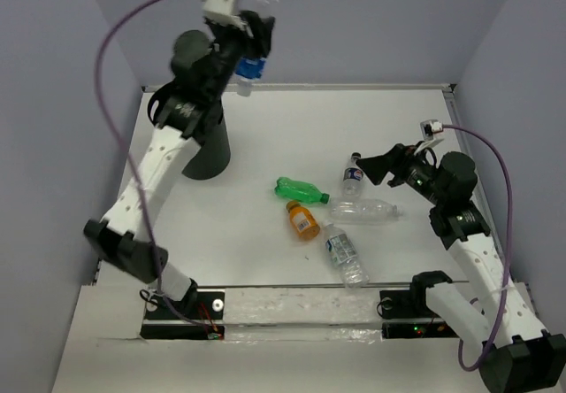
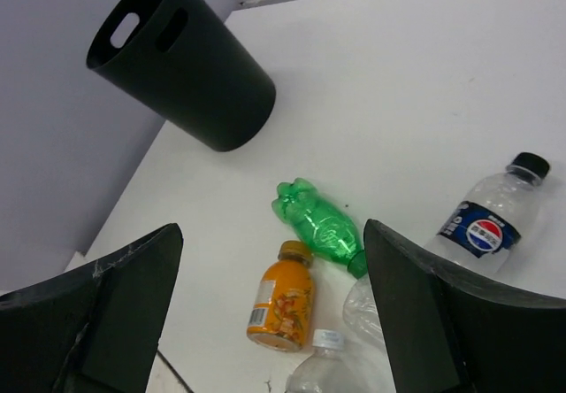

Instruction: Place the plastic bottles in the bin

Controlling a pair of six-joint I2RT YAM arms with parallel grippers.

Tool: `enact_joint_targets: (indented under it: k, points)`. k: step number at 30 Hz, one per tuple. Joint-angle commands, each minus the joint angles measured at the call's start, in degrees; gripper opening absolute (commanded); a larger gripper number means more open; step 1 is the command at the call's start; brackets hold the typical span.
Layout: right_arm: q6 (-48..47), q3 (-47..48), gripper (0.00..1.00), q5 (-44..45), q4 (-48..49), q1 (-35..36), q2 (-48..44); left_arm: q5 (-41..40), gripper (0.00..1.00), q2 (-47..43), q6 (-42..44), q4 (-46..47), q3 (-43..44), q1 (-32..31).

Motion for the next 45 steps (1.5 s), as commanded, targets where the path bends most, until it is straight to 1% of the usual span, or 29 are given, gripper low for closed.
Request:
enact_joint_targets:
  k: [1,2,4,5,7,8,10,13,16,20,22,27,28,30,32,33,34,37,38,40,41,43,45]
  points:
    - [-0.5,0.4,0.88,-0.3,6.0,4.7,-0.1,-8.0,0.53,-11.4,-4.3,10.0,-9.6,7.0]
    - [-1.3,0.6,0.88,1.0,6.1,7.5,0.6,-9.4,0.53,-14.0,-4.9,11.3,-12.8,10.8]
    - [-2.0,1.0,0.88,2.4,5.9,10.4,1.5,-11.2,0.54,-16.8,-6.3,13.3,-16.1,14.4]
    - [-2.5,1.4,0.88,3.6,5.6,13.1,2.0,-11.1,0.54,-17.1,-7.3,15.3,-18.7,18.4]
    - [-3.0,1.7,0.88,4.5,5.4,15.5,3.1,-9.7,0.54,-17.1,-9.2,16.1,-20.1,22.0]
    - [-3.3,1.8,0.88,5.0,5.5,16.6,3.5,-8.8,0.54,-16.6,-11.5,17.4,-20.9,23.6]
    - [-4.0,1.7,0.88,6.1,5.7,19.4,3.9,-6.9,0.54,-15.8,-12.4,18.8,-21.5,26.6]
    - [-5.1,1.8,0.88,7.1,5.9,21.9,4.7,-6.3,0.54,-13.4,-12.6,20.9,-21.8,28.0]
    - [-6.7,2.1,0.88,7.8,5.8,23.5,6.5,-5.9,0.54,-10.8,-12.6,22.6,-22.4,28.0]
    - [-9.8,4.2,0.88,8.3,3.6,25.7,11.5,-6.6,0.55,-9.5,-11.9,27.0,-27.0,28.3]
    - [-10.7,5.3,0.88,8.6,3.0,26.2,13.5,-7.1,0.57,-9.4,-11.4,28.4,-28.9,28.4]
    - [-14.4,9.2,0.88,12.5,1.2,26.2,20.7,-7.7,0.79,-9.9,-11.2,31.6,-34.4,28.4]
    - [-15.4,10.1,0.89,12.5,1.1,26.2,22.0,-7.9,0.87,-10.2,-11.2,31.8,-34.9,28.4]
    - [-18.2,13.8,0.92,12.8,-1.9,26.2,25.0,-7.7,0.93,-10.8,-11.4,32.1,-36.1,28.4]
    - [-20.2,16.5,0.92,12.7,-3.7,26.7,29.7,-7.5,0.99,-12.0,-11.6,32.1,-36.4,28.4]
    - [-22.2,19.4,0.92,13.1,-5.8,26.7,31.3,-6.9,0.99,-12.4,-11.9,32.0,-36.7,28.4]
    - [-23.4,20.8,0.92,13.2,-6.8,26.7,34.4,-6.5,0.99,-13.6,-11.9,32.0,-36.6,28.4]
    - [-28.6,24.9,0.92,12.8,-10.9,26.7,38.4,-5.2,0.99,-15.7,-13.6,31.6,-36.3,28.4]
    - [-30.9,25.9,0.91,12.9,-13.7,26.7,40.9,-4.9,0.99,-17.3,-14.6,31.0,-35.8,28.4]
    - [-34.1,27.4,0.91,13.3,-15.5,26.7,43.4,-3.1,0.99,-19.2,-18.7,30.0,-35.5,28.4]
    - [-35.1,28.8,0.88,13.4,-17.7,26.7,45.7,-2.3,0.99,-21.4,-20.5,28.9,-35.9,28.2]
    - [-37.1,29.6,0.87,13.3,-19.0,26.7,47.7,0.0,0.99,-24.1,-23.4,27.5,-37.2,27.1]
    - [-38.1,30.4,0.87,11.7,-20.6,26.7,49.5,-0.3,0.99,-28.7,-26.2,23.1,-39.3,23.9]
